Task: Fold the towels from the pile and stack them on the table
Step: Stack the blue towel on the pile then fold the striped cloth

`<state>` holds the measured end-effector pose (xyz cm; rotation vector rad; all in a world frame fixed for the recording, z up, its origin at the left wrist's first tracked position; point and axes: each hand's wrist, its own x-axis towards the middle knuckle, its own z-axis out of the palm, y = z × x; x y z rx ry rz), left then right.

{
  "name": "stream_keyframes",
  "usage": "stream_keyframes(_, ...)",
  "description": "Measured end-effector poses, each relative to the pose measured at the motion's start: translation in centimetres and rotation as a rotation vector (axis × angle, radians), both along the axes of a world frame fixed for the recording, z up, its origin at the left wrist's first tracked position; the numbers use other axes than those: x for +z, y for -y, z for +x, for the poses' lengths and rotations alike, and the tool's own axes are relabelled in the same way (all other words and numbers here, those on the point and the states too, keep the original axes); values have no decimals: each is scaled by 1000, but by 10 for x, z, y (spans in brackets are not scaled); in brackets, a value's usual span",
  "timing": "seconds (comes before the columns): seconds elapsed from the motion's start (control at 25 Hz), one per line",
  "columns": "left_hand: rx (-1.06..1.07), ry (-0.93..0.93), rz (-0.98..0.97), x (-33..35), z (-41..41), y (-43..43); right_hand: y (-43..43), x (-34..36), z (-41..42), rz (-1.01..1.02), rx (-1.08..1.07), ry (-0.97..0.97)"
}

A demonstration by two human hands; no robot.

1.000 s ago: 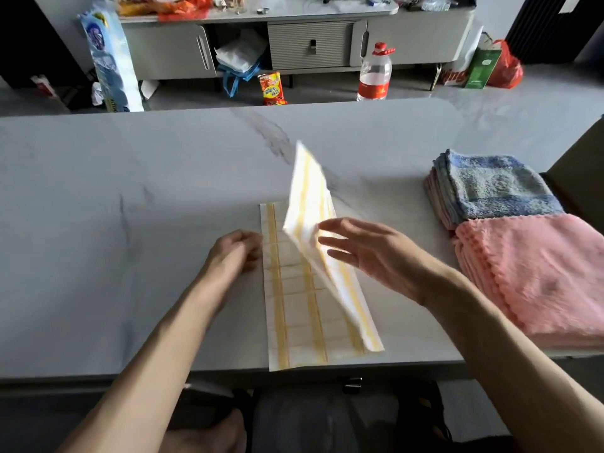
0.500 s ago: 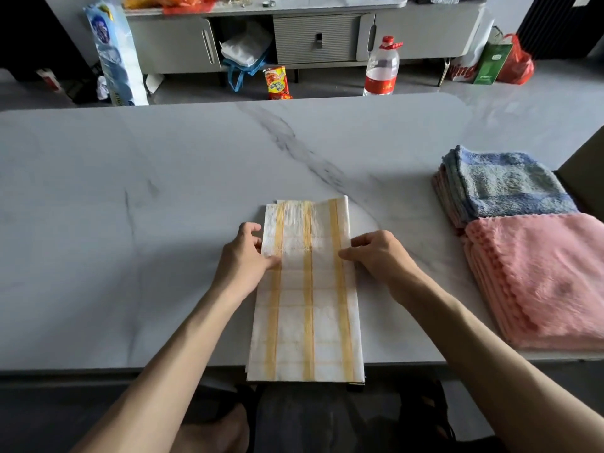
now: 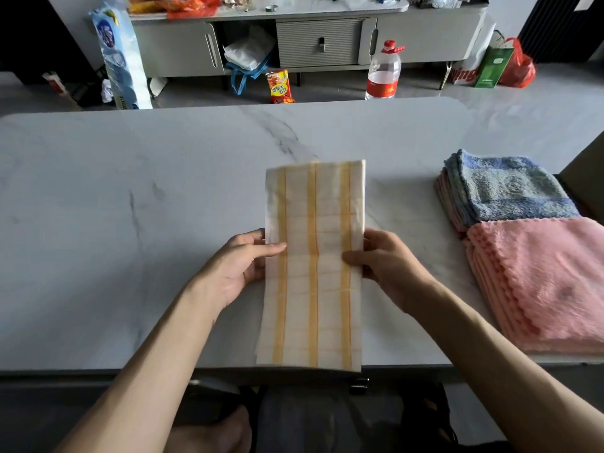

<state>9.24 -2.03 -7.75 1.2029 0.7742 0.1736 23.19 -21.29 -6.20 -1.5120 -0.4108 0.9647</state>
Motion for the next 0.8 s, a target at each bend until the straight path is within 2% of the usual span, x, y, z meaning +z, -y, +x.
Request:
stream_keyframes(0.08,-21,55,-30,1,0,0,2,2,6,101,-13,-38)
stream_keyframes(0.16,8,41,-20,1,1,-6,4,3,8,141,73,55)
stream_keyframes(0.32,91,40,-147,-1,-1,-17,9,-1,13,-40,347,383)
stream_keyframes(0.4,88,-28,-56,-3,3,-13,8,-6,11,-139,378,489)
stream_keyframes(0.56,-59,-137,400,-12,6,-3,-3,-21,1,-241,271,718)
stream_keyframes(0.64,-96,-135,557,-14,5,1,-8,-25,-2,-316,265,814)
stream_keyframes(0.72,-101,-31,525,-10,7,5,-12,-24,-4,-372,297,863)
stream_keyframes(0.8,-98,118,377,-2,9,7,-14,-16,-5,-355,291,871)
